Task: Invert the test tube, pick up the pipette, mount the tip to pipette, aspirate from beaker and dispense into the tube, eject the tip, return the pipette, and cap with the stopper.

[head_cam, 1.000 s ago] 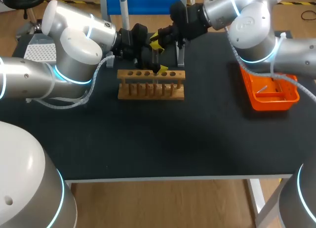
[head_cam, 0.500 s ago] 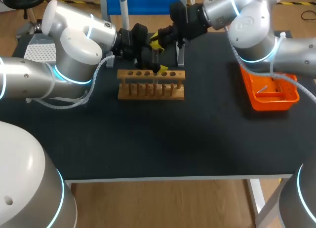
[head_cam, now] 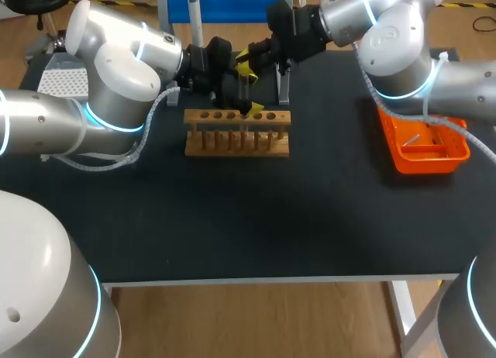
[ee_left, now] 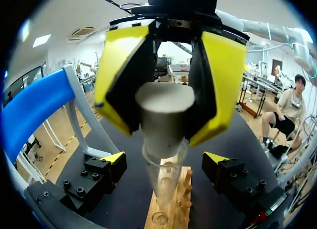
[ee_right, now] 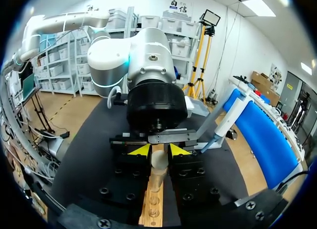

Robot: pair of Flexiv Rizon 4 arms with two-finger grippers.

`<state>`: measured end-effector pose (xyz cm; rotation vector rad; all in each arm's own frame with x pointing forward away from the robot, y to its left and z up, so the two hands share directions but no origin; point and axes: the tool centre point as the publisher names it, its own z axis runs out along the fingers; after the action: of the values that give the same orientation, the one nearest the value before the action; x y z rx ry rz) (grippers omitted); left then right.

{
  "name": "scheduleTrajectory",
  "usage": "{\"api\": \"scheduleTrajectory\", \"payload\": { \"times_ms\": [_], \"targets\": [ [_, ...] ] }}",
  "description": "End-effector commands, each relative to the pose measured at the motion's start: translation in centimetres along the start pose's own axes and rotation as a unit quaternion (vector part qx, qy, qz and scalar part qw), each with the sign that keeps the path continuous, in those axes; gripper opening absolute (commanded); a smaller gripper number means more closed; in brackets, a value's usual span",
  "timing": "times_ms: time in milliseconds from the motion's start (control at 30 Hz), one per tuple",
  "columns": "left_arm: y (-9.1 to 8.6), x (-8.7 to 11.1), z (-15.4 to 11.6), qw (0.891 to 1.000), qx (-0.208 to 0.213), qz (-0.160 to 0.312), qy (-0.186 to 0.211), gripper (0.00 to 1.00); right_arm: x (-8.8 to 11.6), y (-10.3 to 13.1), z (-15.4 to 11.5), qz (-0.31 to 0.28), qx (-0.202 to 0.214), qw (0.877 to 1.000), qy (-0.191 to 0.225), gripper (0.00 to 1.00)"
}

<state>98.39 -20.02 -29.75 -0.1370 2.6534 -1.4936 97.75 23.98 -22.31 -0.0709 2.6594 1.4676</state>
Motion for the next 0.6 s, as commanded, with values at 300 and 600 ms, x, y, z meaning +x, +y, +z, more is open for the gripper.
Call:
{"api": "scheduleTrajectory", "payload": {
  "times_ms": [300, 600],
  "targets": [
    [0.0, -0.05, -0.01, 1.0, -0.001, 0.0, 0.001, 1.0, 0.09, -0.21, 0.16, 0.0, 0.004, 1.0, 0.003, 0.0],
    [0.0, -0.05, -0.01, 1.0, -0.001, 0.0, 0.001, 1.0, 0.13, -0.36, 0.47, 0.001, 0.005, 1.0, 0.006, 0.0]
  ]
}}
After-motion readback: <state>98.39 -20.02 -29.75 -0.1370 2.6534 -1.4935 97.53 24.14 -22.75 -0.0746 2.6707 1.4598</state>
